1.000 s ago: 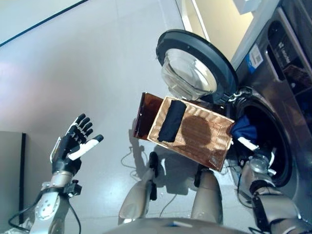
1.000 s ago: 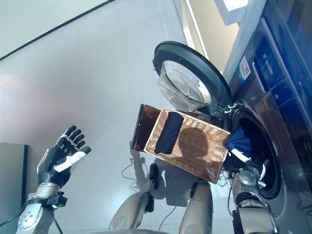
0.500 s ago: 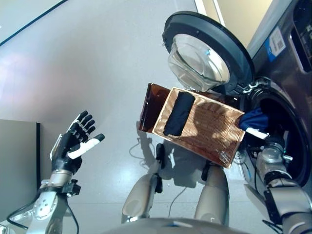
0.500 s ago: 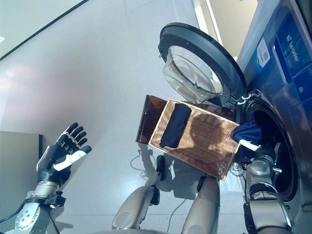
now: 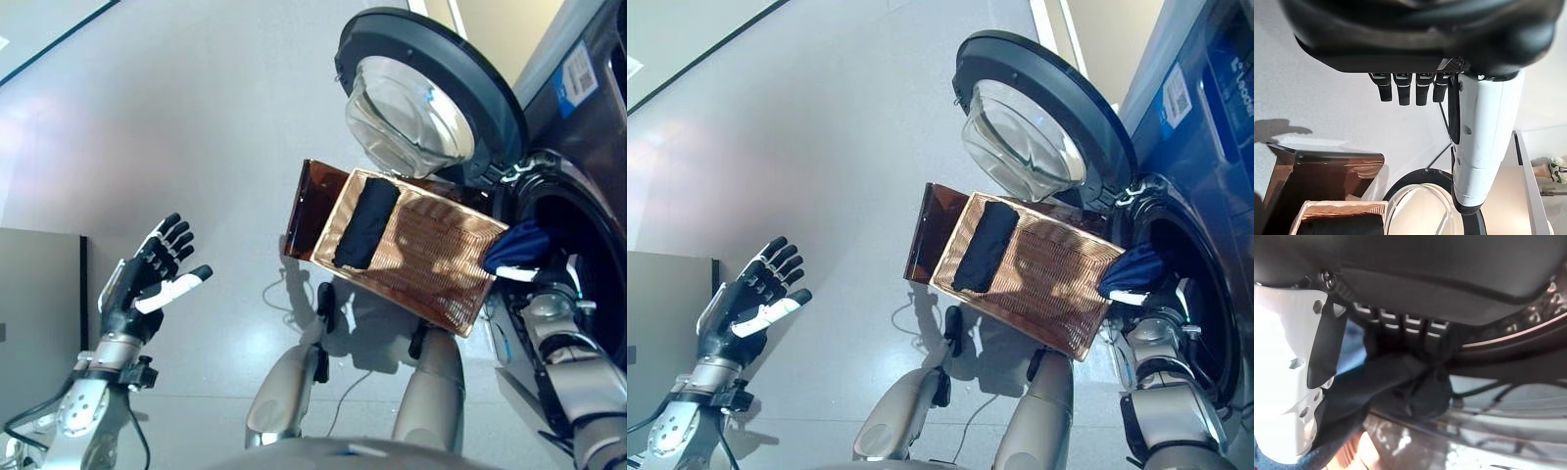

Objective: Pick up the clothes and place them into the washing machine

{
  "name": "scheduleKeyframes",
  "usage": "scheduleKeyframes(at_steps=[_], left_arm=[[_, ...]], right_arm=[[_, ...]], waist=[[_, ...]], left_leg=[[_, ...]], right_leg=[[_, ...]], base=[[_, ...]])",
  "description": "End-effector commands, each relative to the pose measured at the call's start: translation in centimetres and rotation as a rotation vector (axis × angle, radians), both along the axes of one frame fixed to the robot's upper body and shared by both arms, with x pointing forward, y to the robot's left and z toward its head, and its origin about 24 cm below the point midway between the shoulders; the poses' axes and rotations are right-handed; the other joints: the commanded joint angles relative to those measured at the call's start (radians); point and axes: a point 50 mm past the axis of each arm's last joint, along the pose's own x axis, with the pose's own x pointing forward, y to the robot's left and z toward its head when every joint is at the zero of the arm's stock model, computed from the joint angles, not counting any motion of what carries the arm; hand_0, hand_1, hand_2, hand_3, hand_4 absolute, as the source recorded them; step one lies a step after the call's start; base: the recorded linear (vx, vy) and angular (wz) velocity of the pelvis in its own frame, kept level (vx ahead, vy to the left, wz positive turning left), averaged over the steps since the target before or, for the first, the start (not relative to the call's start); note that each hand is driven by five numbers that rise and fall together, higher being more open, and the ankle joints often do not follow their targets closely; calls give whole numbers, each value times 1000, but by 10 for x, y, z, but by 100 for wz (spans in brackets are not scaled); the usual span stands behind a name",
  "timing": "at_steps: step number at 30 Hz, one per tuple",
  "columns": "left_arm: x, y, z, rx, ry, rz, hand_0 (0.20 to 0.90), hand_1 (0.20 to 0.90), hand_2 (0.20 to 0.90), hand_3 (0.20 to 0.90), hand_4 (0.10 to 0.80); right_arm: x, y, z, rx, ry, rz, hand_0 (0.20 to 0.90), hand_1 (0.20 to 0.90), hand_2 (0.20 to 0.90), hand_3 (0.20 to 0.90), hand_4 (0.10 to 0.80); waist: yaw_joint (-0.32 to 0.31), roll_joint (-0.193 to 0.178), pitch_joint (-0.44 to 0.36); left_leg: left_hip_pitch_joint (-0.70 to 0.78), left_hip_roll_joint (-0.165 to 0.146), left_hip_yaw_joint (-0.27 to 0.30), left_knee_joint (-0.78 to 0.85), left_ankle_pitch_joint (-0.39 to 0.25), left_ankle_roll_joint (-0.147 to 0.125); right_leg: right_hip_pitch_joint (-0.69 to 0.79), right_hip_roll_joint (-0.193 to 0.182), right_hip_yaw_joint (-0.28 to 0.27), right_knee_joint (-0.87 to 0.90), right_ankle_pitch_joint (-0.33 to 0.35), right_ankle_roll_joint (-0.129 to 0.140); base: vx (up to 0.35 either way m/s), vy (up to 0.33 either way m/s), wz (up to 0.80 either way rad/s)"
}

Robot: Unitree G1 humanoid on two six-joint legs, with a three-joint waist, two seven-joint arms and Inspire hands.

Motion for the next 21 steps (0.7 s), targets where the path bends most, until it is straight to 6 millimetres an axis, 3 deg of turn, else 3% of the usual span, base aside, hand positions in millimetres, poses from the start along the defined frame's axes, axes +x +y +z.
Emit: scheduleKeyframes(at_steps=[1,3,4,5,21], left_arm=[[3,11,38,18,-206,50,900,900,900,900,800],[3,12,39,22,-206,53,900,900,900,900,800],[3,13,39,24,-206,54,900,900,900,900,800],[3,13,39,26,-207,56,900,900,900,900,800],[4,22,41,59,-213,114,900,900,900,900,800]], right_arm=[[6,-13,22,-97,19,25,900,900,900,900,800],[2,-15,20,-96,39,15,900,900,900,900,800],[2,-15,20,-97,43,14,521,521,521,521,529],[1,-16,19,-93,49,12,200,200,200,200,300],[-3,-16,13,-86,68,-7,200,200,200,200,300]], waist=[[15,29,6],[15,31,8],[15,32,9],[14,33,10],[7,42,5]], left_leg=[[3,71,-42,-16,1,-110],[1,69,-41,-16,1,-109],[1,69,-41,-16,1,-108],[1,68,-41,-16,0,-107],[-3,56,-37,-16,-6,-101]], right_leg=[[13,-49,73,-107,123,115],[8,-49,76,-105,123,115],[5,-49,79,-102,122,114],[0,-51,81,-97,122,115],[-15,-62,99,-92,126,118]], base=[[-5,9,5],[3,4,4],[5,4,3],[0,0,0],[0,0,0]])
